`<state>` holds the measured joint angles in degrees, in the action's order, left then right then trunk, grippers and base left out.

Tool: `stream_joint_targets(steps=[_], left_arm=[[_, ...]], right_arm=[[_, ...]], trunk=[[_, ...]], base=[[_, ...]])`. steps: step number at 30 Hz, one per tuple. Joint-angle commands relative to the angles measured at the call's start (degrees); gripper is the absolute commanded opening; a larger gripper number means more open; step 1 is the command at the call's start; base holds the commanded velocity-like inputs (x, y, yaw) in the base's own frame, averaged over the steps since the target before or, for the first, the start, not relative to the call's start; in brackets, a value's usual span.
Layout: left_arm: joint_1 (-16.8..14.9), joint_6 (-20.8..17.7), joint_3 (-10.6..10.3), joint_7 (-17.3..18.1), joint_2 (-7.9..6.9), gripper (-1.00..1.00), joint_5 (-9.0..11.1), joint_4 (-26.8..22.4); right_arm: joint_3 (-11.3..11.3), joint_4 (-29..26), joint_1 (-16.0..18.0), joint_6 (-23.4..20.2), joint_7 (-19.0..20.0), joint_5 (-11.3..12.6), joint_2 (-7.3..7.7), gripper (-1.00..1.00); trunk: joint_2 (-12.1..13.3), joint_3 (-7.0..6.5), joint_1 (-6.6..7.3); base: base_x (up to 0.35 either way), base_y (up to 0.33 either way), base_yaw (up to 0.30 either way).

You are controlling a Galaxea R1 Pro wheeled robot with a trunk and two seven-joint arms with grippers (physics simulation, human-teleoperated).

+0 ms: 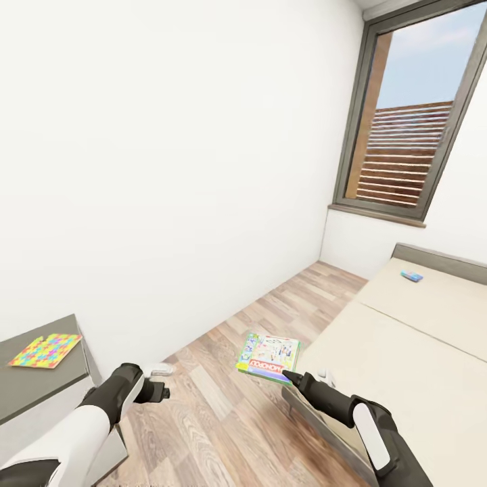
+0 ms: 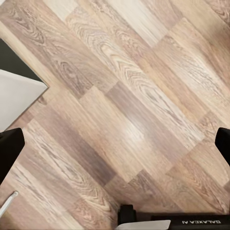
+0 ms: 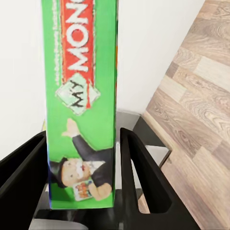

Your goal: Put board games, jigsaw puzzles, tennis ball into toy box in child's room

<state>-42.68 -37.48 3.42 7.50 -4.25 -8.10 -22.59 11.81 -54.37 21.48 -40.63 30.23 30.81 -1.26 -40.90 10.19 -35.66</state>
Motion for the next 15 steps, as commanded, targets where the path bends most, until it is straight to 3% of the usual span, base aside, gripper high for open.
stream_joint_targets(steps=[1,15], left_arm=[[-0.04,0.07,0.36,0.43,0.04,1.0,-0.61,-0.08],[0.02,2.24,0.38,0.41,0.53,1.0,-0.2,0.34]], right_arm=[[0.23,-0.03,0.05,-0.41,0.13,0.09,-0.06,-1.0],[0.23,-0.03,0.05,-0.33,0.09,-0.06,-0.09,-1.0]], trunk=[[-0.08,0.09,-0.01],[-0.08,0.14,-0.01]], base=[[0.0,0.0,0.261],[0.0,-0.062,0.28]])
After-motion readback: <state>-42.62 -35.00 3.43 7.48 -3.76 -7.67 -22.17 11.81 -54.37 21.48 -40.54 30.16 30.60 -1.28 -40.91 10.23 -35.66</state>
